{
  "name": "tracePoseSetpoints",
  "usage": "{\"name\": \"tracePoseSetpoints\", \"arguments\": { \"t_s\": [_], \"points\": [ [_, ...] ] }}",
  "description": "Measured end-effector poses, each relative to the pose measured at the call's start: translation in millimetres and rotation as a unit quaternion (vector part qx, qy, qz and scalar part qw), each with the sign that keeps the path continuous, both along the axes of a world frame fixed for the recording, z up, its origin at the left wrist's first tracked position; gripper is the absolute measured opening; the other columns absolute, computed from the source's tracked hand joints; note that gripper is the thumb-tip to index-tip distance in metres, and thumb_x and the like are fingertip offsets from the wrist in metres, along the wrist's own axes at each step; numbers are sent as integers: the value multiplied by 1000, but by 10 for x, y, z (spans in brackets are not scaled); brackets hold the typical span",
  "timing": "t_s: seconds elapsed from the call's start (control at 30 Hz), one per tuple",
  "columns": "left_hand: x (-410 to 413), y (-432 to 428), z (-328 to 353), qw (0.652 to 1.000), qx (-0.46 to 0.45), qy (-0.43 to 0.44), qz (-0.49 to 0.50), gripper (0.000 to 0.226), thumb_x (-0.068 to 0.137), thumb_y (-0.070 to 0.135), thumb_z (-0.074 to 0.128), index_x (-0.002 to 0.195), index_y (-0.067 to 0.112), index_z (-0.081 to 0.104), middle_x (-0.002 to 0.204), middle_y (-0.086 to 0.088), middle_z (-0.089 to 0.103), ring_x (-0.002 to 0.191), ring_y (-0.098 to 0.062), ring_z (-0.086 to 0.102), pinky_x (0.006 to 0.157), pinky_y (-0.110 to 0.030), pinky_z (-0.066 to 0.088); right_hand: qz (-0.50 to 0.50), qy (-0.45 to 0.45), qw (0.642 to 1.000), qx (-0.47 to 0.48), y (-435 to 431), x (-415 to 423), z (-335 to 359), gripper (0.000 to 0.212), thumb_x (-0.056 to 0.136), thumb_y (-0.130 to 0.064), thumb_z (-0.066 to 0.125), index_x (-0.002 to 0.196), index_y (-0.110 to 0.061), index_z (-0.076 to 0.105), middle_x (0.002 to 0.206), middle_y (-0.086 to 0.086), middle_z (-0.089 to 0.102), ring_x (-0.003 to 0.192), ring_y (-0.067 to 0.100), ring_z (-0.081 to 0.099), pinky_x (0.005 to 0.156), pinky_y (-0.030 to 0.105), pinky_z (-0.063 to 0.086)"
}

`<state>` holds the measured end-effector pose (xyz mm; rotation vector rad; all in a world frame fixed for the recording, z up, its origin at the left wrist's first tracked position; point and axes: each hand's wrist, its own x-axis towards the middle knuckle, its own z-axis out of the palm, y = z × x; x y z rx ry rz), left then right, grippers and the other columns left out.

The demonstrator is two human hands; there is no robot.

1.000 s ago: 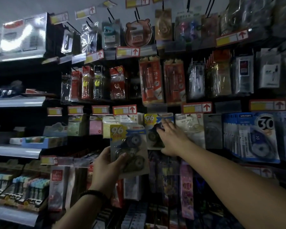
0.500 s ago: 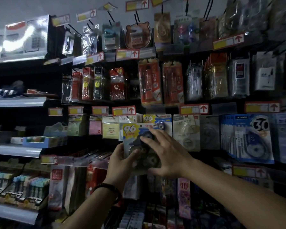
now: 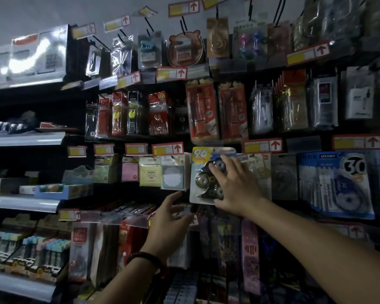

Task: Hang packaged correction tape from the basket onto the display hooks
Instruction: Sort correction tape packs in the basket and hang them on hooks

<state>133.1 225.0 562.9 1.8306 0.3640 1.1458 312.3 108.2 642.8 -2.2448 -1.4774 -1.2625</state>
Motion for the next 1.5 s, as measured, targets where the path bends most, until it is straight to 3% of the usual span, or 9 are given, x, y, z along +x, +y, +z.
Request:
{"name": "tracePoseSetpoints", "arguments": {
  "t_s": [0.13,0.27,0.53,0.73,0.9,1.07,1.3,1.37,1.5],
  "points": [
    [-22,38,-23,1000,6,11,1,59,97,18,76,147,38,51,130,1,66,108,-2,64,67,-12,54,-12,-2,1000,-22,36,26,60,111,77,-66,73,165,-25,18,167,16,11,154,37,9,120,55,33],
    [-19,75,-84,1000,10,19,11,58,97,20,76,148,35,54,133,-3,66,111,-14,70,77,-21,57,-16,-42,998,-45,20,65,64,111,71,-67,73,162,-23,29,166,19,21,152,37,18,117,54,35],
    [37,7,-150,998,30,46,15,41,97,20,76,133,29,62,127,3,69,99,-5,72,71,-13,56,-89,-34,991,-92,205,85,122,106,78,-51,74,164,-19,19,167,23,12,150,39,22,121,49,29],
    [-63,-110,-287,992,62,112,-2,43,98,25,74,130,44,55,122,18,63,110,-2,66,87,-19,58,-94,33,987,-128,215,-1,104,78,87,-32,68,156,-17,35,168,28,5,153,43,18,123,56,15],
    [-187,-248,-481,980,108,165,2,37,98,29,74,125,47,57,120,28,57,114,-2,64,100,-28,58,-21,74,991,-106,-117,-202,-101,58,94,-36,57,148,-18,46,165,20,19,151,36,23,122,50,22],
    [-363,-396,-942,964,146,223,8,31,97,33,73,126,39,65,121,22,65,110,0,67,95,-23,58,32,122,989,-71,-526,-367,-630,46,95,-45,54,134,-20,56,136,6,52,129,30,48,107,46,42],
    [-777,-793,-2136,943,145,298,11,21,95,30,75,115,37,70,116,18,70,100,1,68,81,-10,52,98,310,944,-55,-1079,-600,-1995,40,94,-43,61,130,-27,61,119,-5,60,114,19,59,88,32,49],
    [-884,-885,-2571,933,142,330,18,23,94,35,75,116,39,70,115,19,70,98,0,69,77,-13,52,101,351,929,-65,-1208,-648,-2495,34,93,-39,64,123,-25,65,112,-6,61,107,18,61,80,27,43],
    [-1127,-1084,-3355,906,123,405,11,26,97,43,71,123,40,68,119,20,66,100,-2,65,79,-22,55,81,456,880,-108,-1454,-729,-3585,35,86,-50,60,115,-31,67,109,-9,65,99,13,64,82,33,55]
  ]
}}
